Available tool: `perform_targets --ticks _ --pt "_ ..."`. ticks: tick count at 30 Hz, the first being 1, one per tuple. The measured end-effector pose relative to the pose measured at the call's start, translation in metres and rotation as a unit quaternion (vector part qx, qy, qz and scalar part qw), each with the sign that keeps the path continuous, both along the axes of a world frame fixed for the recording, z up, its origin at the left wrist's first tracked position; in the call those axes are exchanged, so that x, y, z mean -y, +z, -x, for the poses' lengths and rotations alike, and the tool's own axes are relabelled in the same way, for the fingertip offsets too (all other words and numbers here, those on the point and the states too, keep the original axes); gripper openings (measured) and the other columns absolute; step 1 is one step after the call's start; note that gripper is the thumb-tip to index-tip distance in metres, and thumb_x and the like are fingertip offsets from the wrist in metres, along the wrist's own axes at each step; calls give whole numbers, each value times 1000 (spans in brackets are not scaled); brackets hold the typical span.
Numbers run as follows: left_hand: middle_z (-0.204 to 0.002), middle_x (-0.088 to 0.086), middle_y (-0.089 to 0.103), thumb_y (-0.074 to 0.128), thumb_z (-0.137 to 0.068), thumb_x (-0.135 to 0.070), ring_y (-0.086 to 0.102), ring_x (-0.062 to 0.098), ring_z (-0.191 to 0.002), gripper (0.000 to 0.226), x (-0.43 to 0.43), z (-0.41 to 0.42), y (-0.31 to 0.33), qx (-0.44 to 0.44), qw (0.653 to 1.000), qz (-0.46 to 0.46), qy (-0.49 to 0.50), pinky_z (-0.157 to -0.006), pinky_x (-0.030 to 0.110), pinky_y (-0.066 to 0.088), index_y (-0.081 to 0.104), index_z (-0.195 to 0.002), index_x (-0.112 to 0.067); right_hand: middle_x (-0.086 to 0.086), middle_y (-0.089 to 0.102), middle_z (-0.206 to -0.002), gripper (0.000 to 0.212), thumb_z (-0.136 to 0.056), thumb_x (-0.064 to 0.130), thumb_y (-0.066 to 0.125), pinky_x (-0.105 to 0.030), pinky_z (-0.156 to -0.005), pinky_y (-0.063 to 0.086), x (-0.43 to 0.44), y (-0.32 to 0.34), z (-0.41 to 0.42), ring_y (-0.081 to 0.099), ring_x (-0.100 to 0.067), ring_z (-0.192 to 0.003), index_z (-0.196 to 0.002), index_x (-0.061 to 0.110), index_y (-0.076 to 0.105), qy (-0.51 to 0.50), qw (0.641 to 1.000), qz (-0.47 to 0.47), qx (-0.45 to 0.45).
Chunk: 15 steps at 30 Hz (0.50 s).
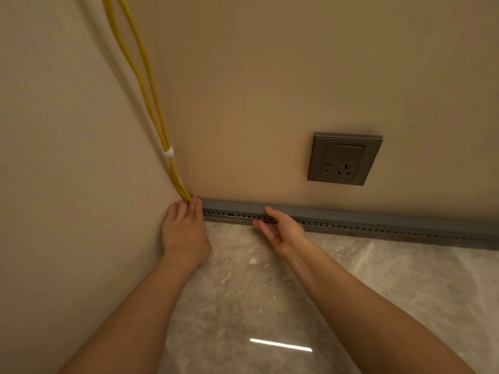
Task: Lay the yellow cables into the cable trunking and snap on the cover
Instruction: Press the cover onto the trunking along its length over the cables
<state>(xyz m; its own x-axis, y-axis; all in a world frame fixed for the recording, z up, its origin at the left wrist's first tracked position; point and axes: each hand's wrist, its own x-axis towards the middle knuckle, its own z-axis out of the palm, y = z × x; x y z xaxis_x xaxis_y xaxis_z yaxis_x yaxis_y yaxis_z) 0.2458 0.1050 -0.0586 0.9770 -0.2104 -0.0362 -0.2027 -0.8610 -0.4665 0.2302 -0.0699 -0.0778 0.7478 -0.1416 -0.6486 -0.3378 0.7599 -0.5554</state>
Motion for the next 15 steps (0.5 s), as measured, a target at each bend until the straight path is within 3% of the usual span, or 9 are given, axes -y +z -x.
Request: perform_targets --ticks 6,10,15 --pt "-156 5 16 38 -88 -44 18 25 -138 79 -2 -4 -1 1 1000 27 -1 -116 36 9 4 -148 -6 -22 64 -81 18 -83 6 66 -21 -39 52 9 -5 2 67 -25 -53 -97 -4 58 2 1000 18 3" --pt "-137 7 49 49 -85 -36 39 25 -119 63 -7 -6 0 49 982 181 -10 -104 32 25 33 -140 -10 -22 64 -82 12 -84 5 65 -23 -40 53 11 -5 1 68 -28 -54 -89 -3 58 22 1000 6 7" --pt "-148 6 38 55 -85 -26 33 29 -128 60 -6 -2 -10 52 965 253 -43 -111 38 23 38 -140 -9 -20 64 -78 11 -83 4 66 -26 -42 55 3 -6 -4 68 -29 -60 -87 -3 59 37 999 1 8"
